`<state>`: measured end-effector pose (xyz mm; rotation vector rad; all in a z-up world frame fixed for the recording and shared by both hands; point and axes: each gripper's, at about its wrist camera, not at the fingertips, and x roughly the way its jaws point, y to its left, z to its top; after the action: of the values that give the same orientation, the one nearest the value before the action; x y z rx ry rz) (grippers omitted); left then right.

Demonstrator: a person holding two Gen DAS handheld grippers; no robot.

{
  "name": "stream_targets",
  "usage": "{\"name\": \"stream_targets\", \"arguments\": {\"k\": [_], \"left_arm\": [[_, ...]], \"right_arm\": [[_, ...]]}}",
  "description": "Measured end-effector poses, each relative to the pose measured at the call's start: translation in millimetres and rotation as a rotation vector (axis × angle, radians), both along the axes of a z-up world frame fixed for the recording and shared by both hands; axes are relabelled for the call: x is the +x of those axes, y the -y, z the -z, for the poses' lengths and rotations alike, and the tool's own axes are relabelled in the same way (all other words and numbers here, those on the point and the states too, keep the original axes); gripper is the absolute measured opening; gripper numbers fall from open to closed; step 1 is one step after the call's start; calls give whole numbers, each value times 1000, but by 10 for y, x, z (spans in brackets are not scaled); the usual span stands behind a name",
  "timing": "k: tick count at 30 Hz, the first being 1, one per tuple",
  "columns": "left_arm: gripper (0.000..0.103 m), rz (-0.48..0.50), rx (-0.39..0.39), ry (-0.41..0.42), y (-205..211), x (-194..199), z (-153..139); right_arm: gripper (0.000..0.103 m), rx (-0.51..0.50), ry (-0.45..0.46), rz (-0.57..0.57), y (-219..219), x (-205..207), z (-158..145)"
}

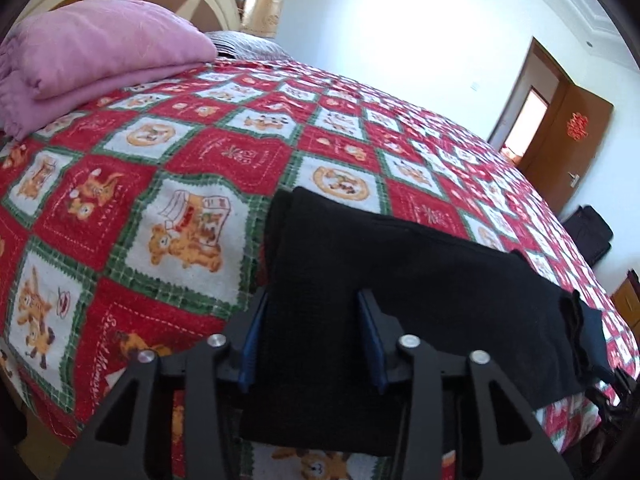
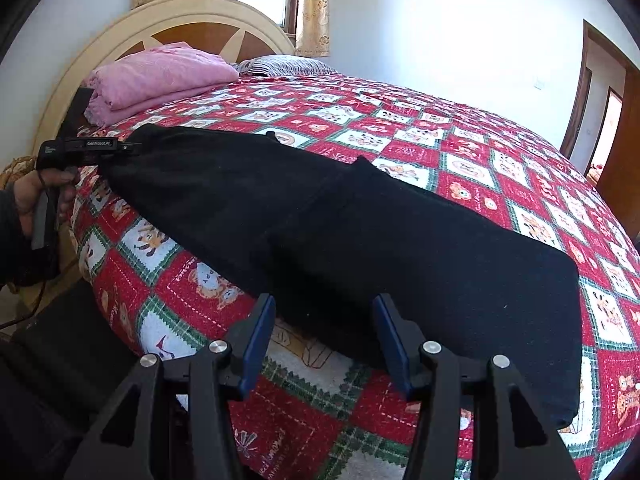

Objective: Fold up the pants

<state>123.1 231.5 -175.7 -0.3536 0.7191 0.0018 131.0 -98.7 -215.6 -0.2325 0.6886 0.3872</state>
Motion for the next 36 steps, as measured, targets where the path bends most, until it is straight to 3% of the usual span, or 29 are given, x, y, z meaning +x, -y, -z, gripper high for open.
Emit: {"name": "stream_targets", "arguments": {"k": [7,11,21,28,36], "left_arm": [[25,42,-160,84,-22,-112,-260],[25,82,-206,144,122,-151,-550],[25,287,-258,246,1038,-57,-1263],[25,483,-258,209,2026,167,-1435],[25,634,-246,118,2948,391,-1274]], "right_arm": [[53,31,19,39,130,25,-130],[53,67,19,104,309,81,-259],[53,186,75,358,1154,119,-671],[55,218,86,480,1592,114,-593],[56,321,117,619,1996,70,-479]]}}
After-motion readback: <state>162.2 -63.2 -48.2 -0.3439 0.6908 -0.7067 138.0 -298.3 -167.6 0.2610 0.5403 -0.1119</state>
